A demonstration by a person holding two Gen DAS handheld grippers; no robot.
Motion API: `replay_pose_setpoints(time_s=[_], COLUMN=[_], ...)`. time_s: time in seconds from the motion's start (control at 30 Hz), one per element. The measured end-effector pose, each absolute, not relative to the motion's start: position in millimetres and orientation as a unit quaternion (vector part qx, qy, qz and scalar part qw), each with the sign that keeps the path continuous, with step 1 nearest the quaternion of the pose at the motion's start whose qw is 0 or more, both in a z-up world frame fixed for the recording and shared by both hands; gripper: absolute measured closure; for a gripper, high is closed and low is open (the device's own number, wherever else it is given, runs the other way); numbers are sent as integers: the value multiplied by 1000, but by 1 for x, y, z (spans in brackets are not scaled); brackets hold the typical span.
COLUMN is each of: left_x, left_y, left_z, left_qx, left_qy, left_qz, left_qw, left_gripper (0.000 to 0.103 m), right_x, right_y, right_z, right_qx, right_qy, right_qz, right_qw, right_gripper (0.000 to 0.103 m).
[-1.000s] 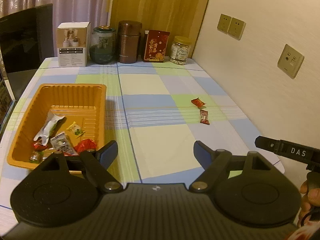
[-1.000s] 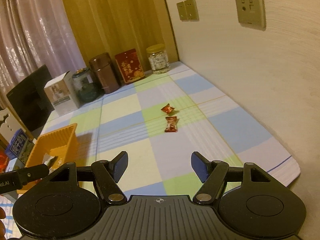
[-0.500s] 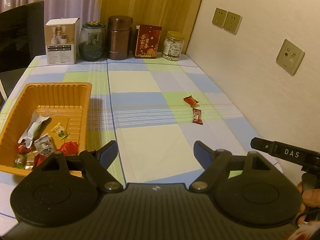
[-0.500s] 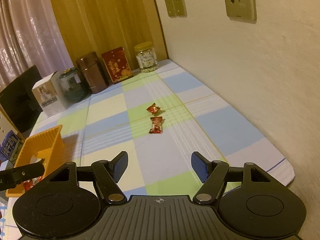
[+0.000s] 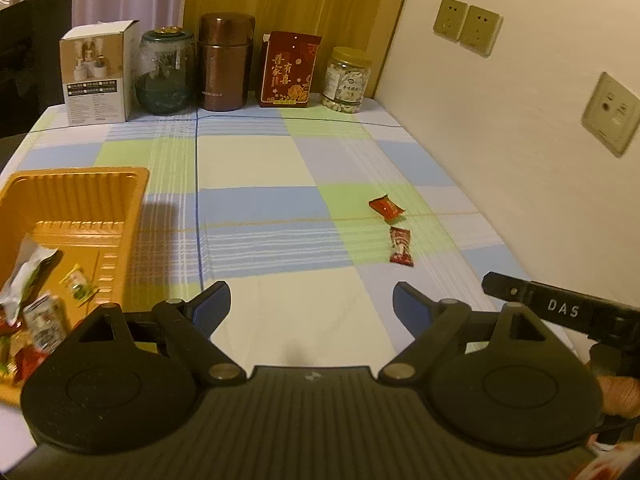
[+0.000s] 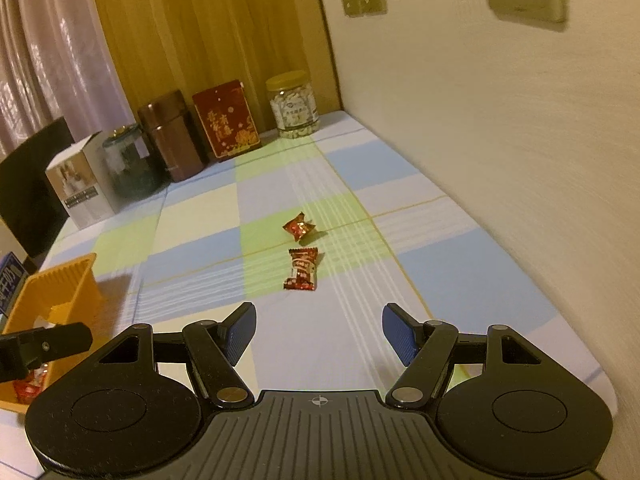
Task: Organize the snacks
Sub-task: 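Withdraw both open tools from the tray toward the two red candies, then grasp the red printed candy with the right tool while the left tool grasps the other red candy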
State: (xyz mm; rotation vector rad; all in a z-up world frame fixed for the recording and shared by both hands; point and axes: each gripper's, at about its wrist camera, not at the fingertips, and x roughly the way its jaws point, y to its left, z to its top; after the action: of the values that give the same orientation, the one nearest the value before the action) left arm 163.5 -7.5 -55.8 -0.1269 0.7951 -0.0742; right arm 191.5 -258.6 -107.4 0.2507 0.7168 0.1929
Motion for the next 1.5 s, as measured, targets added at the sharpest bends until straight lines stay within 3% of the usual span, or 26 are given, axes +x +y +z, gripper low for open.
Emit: replay_pose_setpoints(time_s=[0.53, 0.6, 0.87, 1.1, 1.5], left_x=[250, 257, 272, 278, 305], left_y=[-10, -10, -10, -11, -48], left_z=[-108, -115, -129, -136, -153], left_qx=[-67, -70, -66, -65, -67], left_qy=[395, 397, 399, 403, 402], left_qz=[-30, -29, -25, -29, -66], left_qw=[916, 915, 914, 912, 911], left_gripper=[15, 15, 15, 15, 16], right_x=[288, 295, 316, 318, 324], right_y=[-232, -227, -211, -200, -245], right_z=[-171, -178, -200, -203, -195], right_qx=[60, 53, 36, 3, 34], right_qy=[354, 353, 350, 336, 323], right_qz=[133, 138, 140, 133, 95], right_qw=[924, 924, 926, 932, 941], right_gripper=[35, 43, 55, 76, 79])
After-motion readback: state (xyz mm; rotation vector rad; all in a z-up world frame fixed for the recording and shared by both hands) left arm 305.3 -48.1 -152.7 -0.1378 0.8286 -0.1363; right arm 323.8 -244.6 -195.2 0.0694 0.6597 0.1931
